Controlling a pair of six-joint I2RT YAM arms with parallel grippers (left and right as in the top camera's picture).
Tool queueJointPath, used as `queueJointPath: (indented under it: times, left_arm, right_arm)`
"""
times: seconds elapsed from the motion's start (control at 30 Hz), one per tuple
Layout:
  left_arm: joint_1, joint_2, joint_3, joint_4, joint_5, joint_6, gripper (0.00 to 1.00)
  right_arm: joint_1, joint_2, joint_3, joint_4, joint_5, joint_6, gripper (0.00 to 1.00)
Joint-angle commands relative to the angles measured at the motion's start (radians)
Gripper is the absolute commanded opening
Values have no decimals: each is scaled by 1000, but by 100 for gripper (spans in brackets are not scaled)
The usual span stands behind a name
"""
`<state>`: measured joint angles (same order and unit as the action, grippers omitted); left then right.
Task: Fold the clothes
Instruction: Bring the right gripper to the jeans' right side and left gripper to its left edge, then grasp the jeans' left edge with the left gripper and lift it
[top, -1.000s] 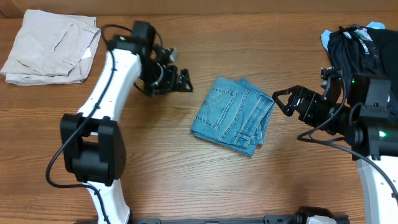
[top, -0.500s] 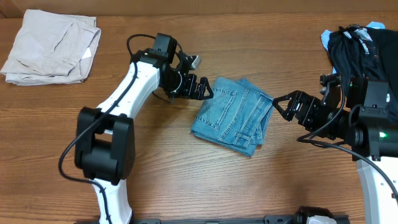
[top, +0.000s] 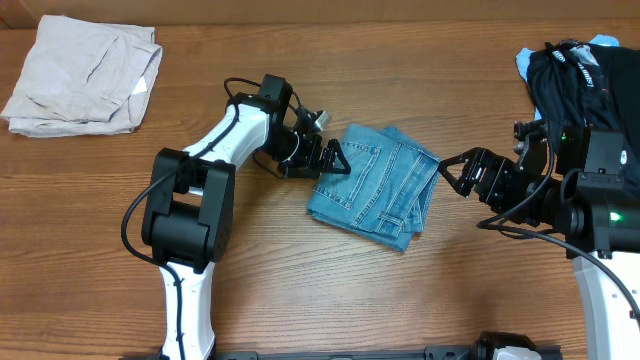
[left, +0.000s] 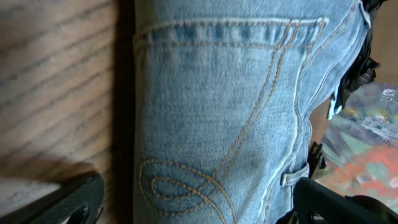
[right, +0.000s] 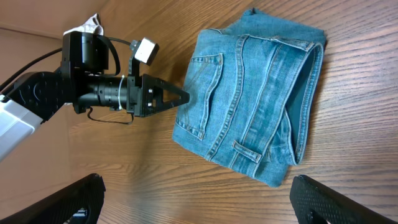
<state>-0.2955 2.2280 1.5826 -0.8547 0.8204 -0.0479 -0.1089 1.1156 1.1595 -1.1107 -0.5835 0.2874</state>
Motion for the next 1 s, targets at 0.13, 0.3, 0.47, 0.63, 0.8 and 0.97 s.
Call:
queueJointPath:
  times: [0.13, 0.3, 0.47, 0.63, 0.8, 0.97]
  left_arm:
    - [-85, 33, -10, -38, 10, 20, 98]
    - [-145, 33, -10, -31, 7, -14, 69]
    - [-171, 33, -10, -31, 3, -13, 27]
    - [-166, 33, -10, -29, -7, -13, 8]
    - [-137, 33, -10, -12, -72, -61, 5]
    - [-43, 33, -10, 41, -74, -91, 4]
  right_arm:
    - [3, -4, 13, 1, 6, -3, 100]
    - [3, -4, 13, 0, 6, -3, 100]
    - [3, -4, 13, -3, 6, -3, 100]
    - [3, -4, 13, -3, 6, -3, 100]
    - [3, -4, 13, -4, 6, -6, 100]
    - [3, -4, 13, -17, 7, -7, 100]
